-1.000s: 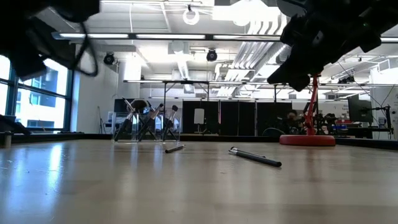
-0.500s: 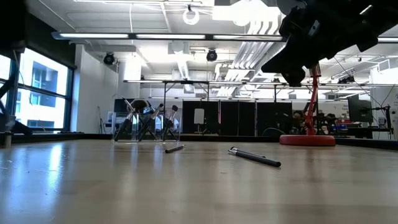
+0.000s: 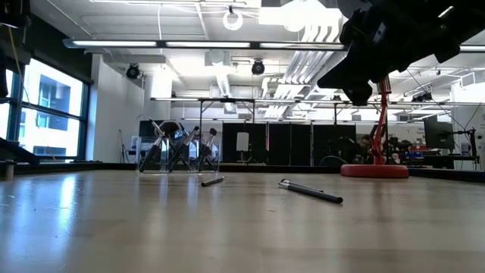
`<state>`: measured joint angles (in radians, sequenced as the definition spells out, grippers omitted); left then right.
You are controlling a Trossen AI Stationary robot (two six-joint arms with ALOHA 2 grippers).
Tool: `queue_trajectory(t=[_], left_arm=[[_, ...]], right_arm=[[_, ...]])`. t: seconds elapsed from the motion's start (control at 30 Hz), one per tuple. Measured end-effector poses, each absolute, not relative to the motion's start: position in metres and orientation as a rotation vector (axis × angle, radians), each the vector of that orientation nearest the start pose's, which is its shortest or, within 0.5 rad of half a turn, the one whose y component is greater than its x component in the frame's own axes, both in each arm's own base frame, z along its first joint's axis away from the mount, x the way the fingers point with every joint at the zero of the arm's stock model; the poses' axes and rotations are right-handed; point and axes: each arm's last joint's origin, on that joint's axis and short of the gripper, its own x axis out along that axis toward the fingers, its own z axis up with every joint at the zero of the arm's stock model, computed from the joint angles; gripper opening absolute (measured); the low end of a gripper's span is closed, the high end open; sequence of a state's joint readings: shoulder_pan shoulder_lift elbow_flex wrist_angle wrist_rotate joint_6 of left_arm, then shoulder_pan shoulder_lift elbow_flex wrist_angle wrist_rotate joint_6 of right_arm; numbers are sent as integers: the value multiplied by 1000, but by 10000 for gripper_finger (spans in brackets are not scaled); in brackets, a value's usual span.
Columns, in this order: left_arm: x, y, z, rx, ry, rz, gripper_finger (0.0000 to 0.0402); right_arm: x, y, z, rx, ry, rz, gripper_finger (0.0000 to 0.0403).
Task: Put items in baskets/containers
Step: Put the eyeshadow brush into the transparent organizer
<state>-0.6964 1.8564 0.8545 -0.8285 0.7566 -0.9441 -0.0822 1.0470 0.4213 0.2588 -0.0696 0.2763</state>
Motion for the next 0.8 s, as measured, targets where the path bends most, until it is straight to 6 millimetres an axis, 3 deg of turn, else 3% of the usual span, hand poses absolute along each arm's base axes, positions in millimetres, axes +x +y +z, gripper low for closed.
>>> queue_trajectory(t=[0.3,0.6,0.8], left_arm=[[185,-171,94,-589,2223,67,0],[201,-150,95,-723,2188,288,0],[218,-138,108,-643,2099,441,0]], right_arm=[[211,-15,203,338,364,-54,0],[211,-15,202,293,365,-45,0],[211,-14,203,295,369,-10,0]])
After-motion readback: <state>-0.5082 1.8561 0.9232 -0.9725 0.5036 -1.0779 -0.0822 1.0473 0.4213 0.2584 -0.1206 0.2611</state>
